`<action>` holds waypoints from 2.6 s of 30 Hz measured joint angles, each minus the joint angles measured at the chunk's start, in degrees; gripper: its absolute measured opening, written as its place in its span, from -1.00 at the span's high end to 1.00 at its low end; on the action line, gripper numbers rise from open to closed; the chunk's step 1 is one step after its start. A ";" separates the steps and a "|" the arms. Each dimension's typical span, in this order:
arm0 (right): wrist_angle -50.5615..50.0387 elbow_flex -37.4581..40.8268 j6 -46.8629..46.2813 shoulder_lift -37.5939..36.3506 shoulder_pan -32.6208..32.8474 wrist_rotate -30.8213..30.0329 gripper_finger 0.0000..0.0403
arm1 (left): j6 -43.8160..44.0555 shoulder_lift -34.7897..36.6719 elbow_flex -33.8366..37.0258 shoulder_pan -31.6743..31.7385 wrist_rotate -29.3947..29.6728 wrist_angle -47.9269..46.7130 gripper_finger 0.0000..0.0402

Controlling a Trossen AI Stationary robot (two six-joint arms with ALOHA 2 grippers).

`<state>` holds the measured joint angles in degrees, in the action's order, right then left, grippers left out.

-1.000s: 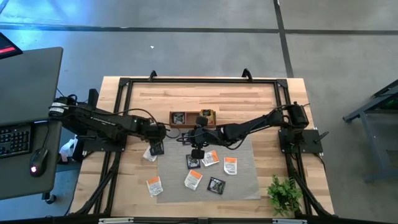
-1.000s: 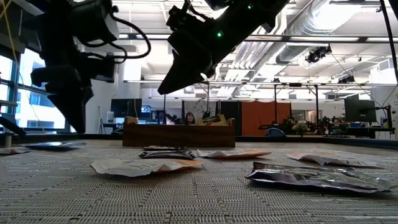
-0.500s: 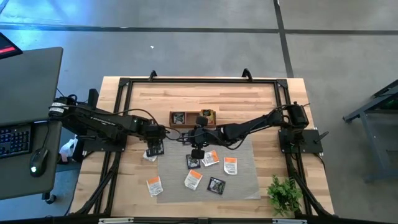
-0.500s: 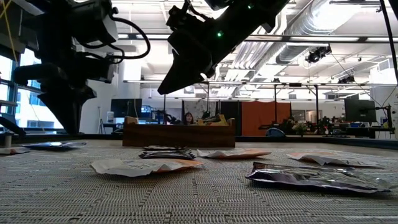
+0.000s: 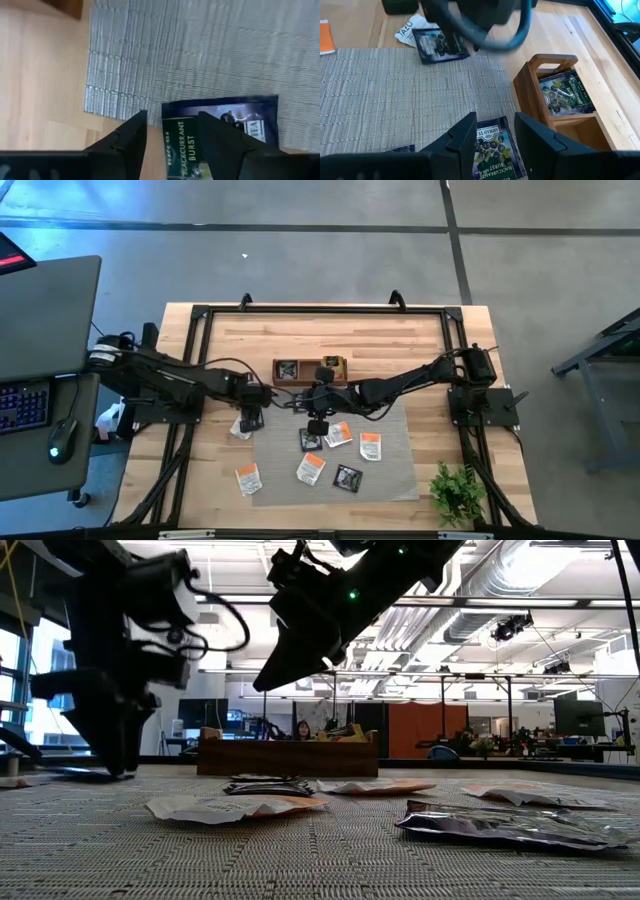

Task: Pick & Place Tea
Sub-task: Put the violet tea bag into the left section of the wooden organizer

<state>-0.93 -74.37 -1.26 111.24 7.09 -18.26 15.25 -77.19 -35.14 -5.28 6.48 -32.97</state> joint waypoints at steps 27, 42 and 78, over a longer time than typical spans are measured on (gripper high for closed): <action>0.00 0.00 -0.03 0.00 0.02 0.05 0.36 | -6.14 -5.35 -11.21 0.00 16.04 -2.46 0.99; -0.22 -0.04 -0.21 0.00 0.02 0.16 0.36 | -29.73 -7.65 -14.99 0.04 51.39 13.55 1.00; -1.53 0.04 -0.22 0.07 0.01 2.38 0.36 | -37.73 -19.45 -15.07 0.04 47.05 15.19 0.88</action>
<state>-2.46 -74.32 -1.48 111.31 7.10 -15.88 -22.48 -96.64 -50.20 -5.23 53.54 -17.78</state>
